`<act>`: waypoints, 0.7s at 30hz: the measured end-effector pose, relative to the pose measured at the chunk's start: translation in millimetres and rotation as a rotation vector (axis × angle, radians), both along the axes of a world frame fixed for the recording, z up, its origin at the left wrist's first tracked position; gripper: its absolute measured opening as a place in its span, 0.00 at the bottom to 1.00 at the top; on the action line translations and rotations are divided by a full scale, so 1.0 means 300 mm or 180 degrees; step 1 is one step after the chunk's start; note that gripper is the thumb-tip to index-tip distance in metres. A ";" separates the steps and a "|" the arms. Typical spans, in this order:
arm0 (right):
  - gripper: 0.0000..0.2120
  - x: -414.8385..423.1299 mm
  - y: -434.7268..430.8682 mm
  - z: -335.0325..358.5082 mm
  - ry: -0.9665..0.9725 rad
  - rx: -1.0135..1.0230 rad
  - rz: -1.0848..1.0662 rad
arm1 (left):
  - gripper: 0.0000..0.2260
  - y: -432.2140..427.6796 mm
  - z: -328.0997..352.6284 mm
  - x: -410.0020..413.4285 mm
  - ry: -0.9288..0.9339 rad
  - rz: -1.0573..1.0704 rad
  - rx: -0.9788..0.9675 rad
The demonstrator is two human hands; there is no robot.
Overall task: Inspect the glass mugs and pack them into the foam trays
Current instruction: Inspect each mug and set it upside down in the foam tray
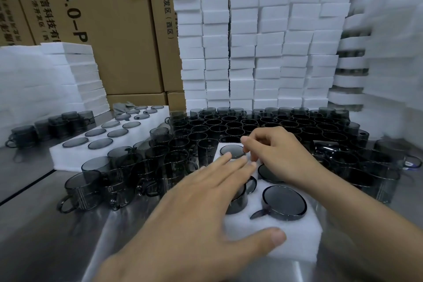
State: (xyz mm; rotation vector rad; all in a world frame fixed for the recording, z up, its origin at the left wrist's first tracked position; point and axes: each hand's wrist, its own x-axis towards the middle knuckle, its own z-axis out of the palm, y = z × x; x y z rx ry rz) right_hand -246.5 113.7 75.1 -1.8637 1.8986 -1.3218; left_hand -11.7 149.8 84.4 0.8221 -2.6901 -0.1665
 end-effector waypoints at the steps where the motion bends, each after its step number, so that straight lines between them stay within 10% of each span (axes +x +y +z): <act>1: 0.17 0.000 -0.002 -0.002 0.0015 0.0002 -0.0009 | 0.43 -0.005 -0.005 -0.004 -0.0064 -0.0043 -0.0037; 17: 0.16 0.003 -0.002 0.003 0.0203 -0.0010 -0.0007 | 0.49 -0.083 0.017 0.027 -0.0592 -0.0666 0.0342; 21: 0.16 0.006 0.004 0.003 0.0225 -0.0040 0.0026 | 0.41 -0.047 -0.045 0.024 0.0219 -0.0217 0.0786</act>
